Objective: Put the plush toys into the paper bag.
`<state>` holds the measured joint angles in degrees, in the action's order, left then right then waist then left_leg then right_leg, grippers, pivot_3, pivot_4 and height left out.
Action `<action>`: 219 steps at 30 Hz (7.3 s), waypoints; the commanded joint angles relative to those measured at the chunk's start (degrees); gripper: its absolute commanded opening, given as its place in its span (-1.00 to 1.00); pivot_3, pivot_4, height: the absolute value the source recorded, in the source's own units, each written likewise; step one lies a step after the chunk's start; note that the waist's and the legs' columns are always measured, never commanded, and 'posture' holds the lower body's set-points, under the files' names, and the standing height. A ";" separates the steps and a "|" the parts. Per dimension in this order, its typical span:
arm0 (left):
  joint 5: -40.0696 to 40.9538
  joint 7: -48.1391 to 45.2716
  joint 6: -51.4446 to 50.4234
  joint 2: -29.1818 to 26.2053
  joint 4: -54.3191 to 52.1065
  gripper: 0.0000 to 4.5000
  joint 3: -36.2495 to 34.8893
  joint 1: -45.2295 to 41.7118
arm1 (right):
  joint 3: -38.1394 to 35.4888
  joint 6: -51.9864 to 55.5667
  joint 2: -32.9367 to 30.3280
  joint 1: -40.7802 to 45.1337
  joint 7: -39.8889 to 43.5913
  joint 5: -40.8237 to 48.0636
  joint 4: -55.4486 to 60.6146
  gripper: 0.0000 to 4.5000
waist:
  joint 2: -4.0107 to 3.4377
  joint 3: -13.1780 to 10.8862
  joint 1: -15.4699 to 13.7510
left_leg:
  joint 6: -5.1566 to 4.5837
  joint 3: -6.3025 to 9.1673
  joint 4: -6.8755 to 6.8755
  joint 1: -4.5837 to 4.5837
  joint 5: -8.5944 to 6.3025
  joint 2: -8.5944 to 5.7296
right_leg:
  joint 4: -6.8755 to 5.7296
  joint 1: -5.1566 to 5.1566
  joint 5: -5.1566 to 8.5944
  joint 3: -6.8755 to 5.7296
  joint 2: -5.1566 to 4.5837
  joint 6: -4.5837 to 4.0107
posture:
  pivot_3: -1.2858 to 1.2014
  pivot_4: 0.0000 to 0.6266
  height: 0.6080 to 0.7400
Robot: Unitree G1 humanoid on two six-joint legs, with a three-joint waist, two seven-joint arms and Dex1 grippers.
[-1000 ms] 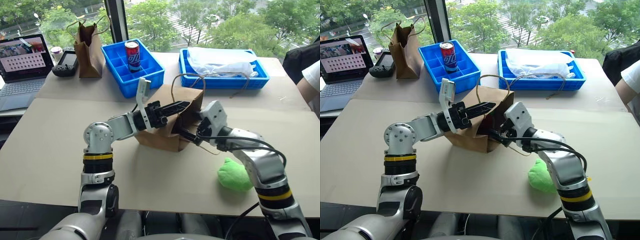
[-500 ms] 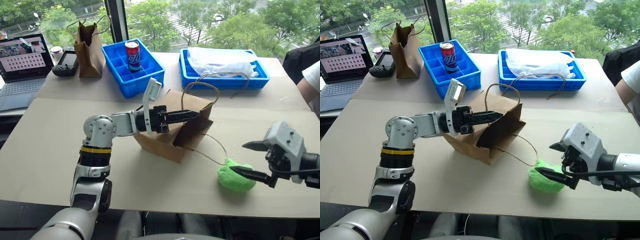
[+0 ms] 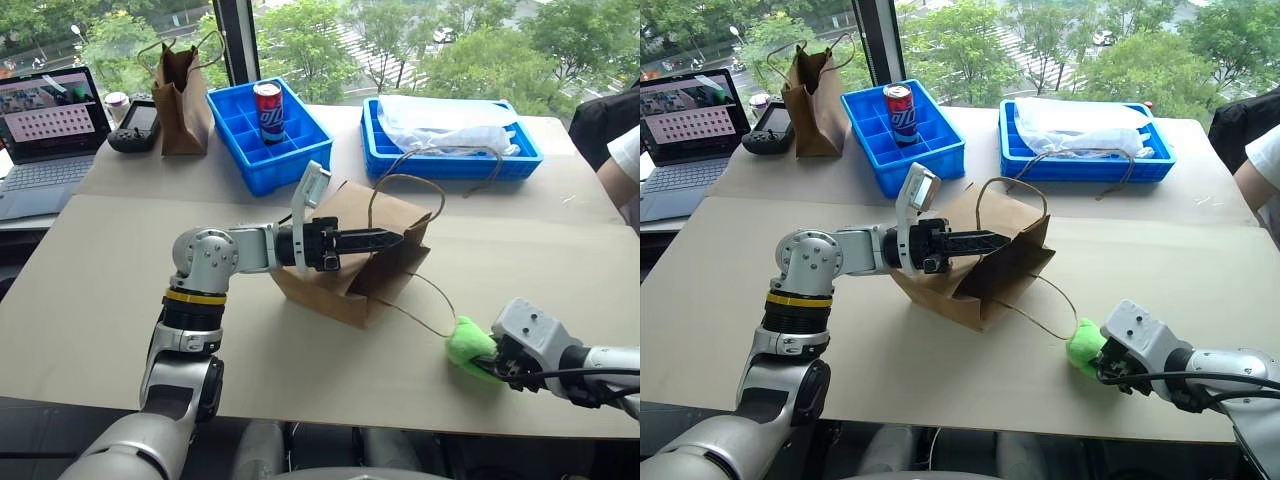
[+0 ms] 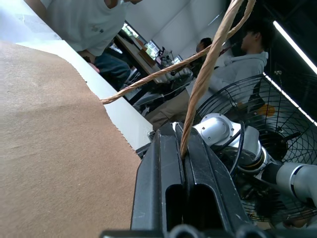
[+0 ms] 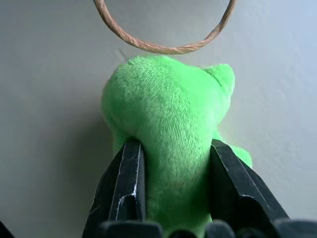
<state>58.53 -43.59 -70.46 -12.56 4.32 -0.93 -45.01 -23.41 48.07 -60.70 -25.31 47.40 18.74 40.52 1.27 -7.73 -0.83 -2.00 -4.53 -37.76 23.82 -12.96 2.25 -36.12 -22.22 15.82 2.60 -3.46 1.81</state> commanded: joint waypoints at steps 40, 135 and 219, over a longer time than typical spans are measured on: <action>-4.54 -6.91 2.35 -1.25 0.16 -1.00 1.50 -2.93 | 14.85 8.92 17.49 41.91 -9.49 12.03 0.30 0.99 | -0.10 0.02 0.18 | -0.03 1.06 -0.06 0.33 0.06 -0.41 | -0.12 -0.09 0.02 -0.09 -0.02 0.01 | 0.03 -0.52 0.76; -17.02 -20.34 13.52 -20.73 4.81 -0.87 1.56 -2.51 | 29.01 0.14 14.75 62.75 -2.94 2.89 -0.49 -0.46 | -0.17 -0.02 1.46 | 0.14 1.08 -0.06 0.20 0.34 -0.37 | -0.92 -0.35 0.16 -0.08 0.04 -0.25 | 0.03 -0.52 0.76; -4.82 -19.02 18.54 -32.03 -23.18 1.00 -14.47 32.19 | 38.95 -20.89 39.67 60.73 0.60 3.30 -27.82 -0.99 | -0.04 -0.04 1.62 | 0.10 0.65 0.03 0.29 0.36 0.22 | -1.27 -0.92 0.06 -0.24 0.16 -0.71 | 0.03 -0.52 0.76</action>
<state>52.08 -63.28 -51.40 -44.28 -16.48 -15.33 -12.88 15.72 28.83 -21.36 35.28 47.33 22.01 11.66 1.23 -7.76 0.79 -1.90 -3.87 -37.73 24.10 -12.60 2.48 -37.61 -23.16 15.88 2.36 -3.29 1.09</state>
